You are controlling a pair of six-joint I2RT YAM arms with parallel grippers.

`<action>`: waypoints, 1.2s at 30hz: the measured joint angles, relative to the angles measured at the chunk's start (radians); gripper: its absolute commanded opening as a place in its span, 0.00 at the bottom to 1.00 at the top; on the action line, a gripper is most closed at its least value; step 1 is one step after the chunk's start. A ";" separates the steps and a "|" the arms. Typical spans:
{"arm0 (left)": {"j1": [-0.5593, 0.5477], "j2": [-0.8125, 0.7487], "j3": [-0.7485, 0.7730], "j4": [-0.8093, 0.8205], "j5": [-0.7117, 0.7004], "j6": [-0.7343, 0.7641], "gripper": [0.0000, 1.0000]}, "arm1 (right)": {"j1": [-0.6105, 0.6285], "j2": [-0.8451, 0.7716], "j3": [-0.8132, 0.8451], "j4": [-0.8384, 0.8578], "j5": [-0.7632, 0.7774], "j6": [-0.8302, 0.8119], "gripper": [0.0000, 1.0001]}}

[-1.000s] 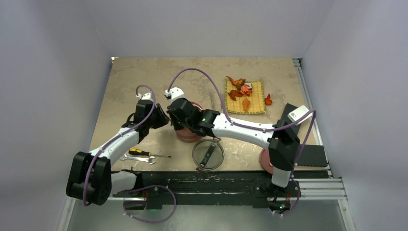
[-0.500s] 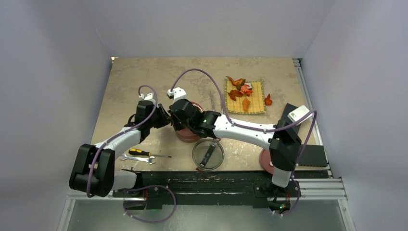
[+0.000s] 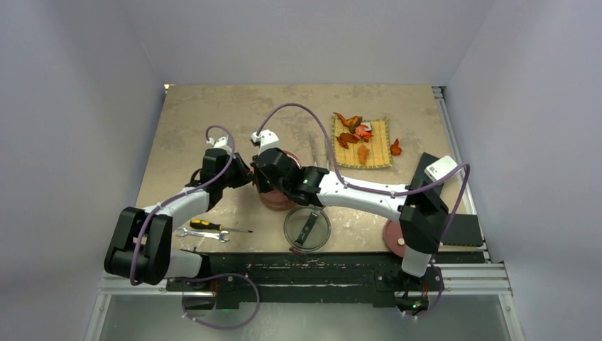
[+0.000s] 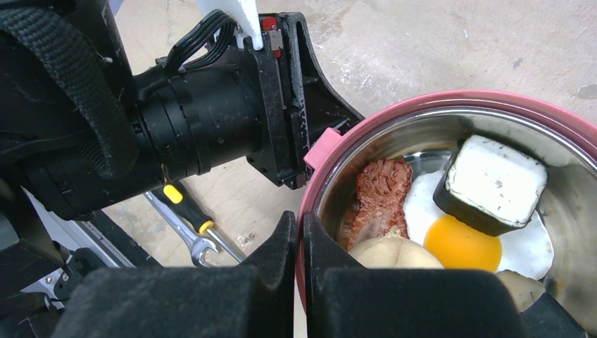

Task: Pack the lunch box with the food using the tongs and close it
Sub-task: Close the fastener on the packing box.

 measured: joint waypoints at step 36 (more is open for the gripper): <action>-0.080 0.020 0.000 0.058 -0.040 0.002 0.08 | -0.002 -0.036 -0.061 0.039 0.026 0.041 0.00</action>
